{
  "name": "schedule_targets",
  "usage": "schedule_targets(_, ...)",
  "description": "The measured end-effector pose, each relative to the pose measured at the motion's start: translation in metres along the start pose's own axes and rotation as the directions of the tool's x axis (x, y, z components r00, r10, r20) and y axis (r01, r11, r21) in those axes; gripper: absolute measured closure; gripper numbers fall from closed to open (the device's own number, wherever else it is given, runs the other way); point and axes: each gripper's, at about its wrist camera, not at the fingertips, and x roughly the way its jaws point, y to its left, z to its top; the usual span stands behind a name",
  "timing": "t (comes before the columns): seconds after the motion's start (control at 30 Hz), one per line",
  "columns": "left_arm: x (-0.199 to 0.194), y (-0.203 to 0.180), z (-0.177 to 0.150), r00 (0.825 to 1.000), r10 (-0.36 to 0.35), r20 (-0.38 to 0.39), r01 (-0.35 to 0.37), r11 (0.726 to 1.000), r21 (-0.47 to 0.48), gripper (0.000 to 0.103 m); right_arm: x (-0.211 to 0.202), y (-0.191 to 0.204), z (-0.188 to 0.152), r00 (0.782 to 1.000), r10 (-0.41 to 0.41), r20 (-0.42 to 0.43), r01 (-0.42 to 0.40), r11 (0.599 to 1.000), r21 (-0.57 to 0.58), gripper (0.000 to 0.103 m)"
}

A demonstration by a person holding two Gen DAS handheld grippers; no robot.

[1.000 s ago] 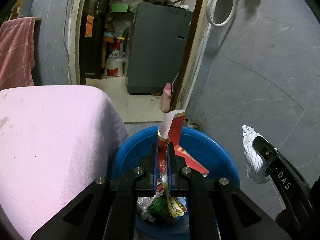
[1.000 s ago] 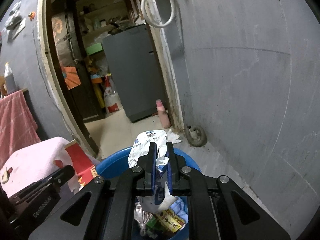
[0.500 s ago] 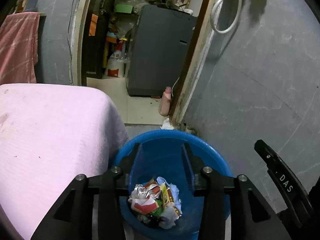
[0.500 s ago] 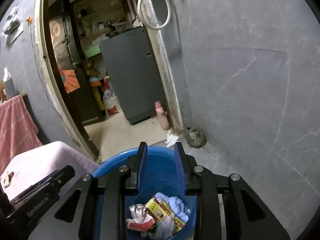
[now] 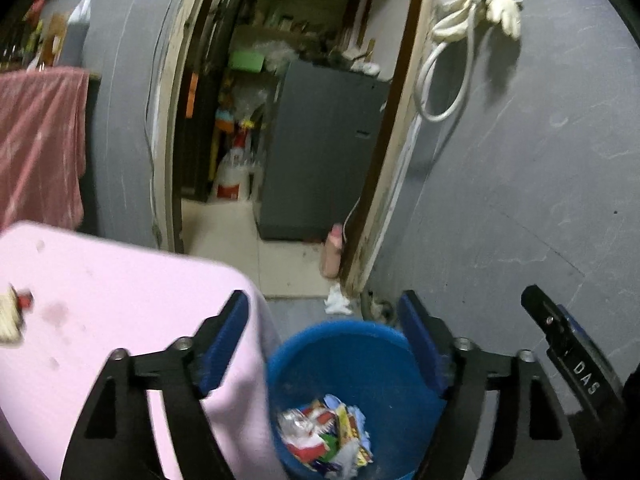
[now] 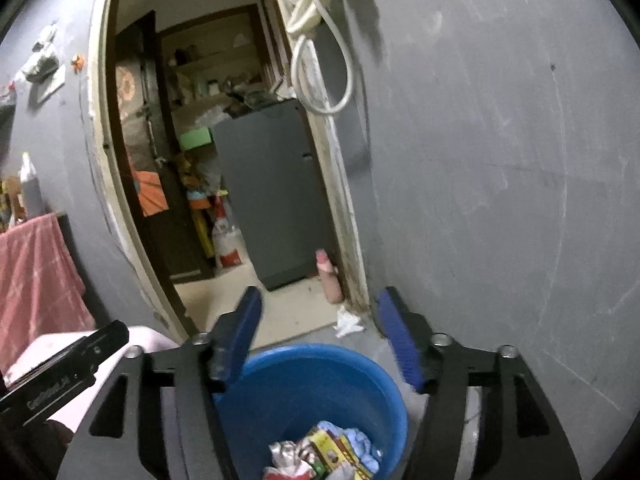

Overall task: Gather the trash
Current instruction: 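Move both tools back over the table toward the lighter and bread crust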

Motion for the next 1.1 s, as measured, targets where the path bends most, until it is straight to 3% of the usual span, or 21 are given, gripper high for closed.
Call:
schedule_targets(0.17,-0.028,0.025,0.018,0.998,0.015,0.058,-0.016,1.000,0.010,0.019,-0.016,0.033,0.017,0.997,0.044,0.061,-0.042,0.998,-0.039,0.018)
schedule_targets(0.3,-0.050,0.052,0.034,0.995,0.042,0.089,-0.043,0.999,0.005,0.017,-0.026,0.059,0.024,0.993,0.081,0.086,-0.077,0.996,-0.043,0.000)
schedule_targets(0.37,-0.060,0.065,0.039,0.992,0.059,0.107,-0.060,0.998,0.002,0.016,-0.028,0.068,0.028,0.991,0.101,0.087,-0.099,0.995,-0.030,0.000)
schedule_targets(0.43,-0.071,0.080,0.043,0.990,0.076,0.118,-0.076,0.997,-0.005,0.003,-0.034,0.079,0.030,0.988,0.111,0.103,-0.110,0.994,-0.019,0.000)
schedule_targets(0.67,-0.106,0.118,0.051,0.979,0.116,0.169,-0.119,0.993,0.006,0.003,-0.053,0.118,0.031,0.981,0.151,0.123,-0.148,0.988,-0.036,0.000)
schedule_targets(1.1,-0.147,0.196,0.050,0.968,0.193,0.159,-0.197,0.980,0.010,0.003,-0.069,0.192,0.011,0.965,0.243,0.094,-0.239,0.969,-0.057,0.000)
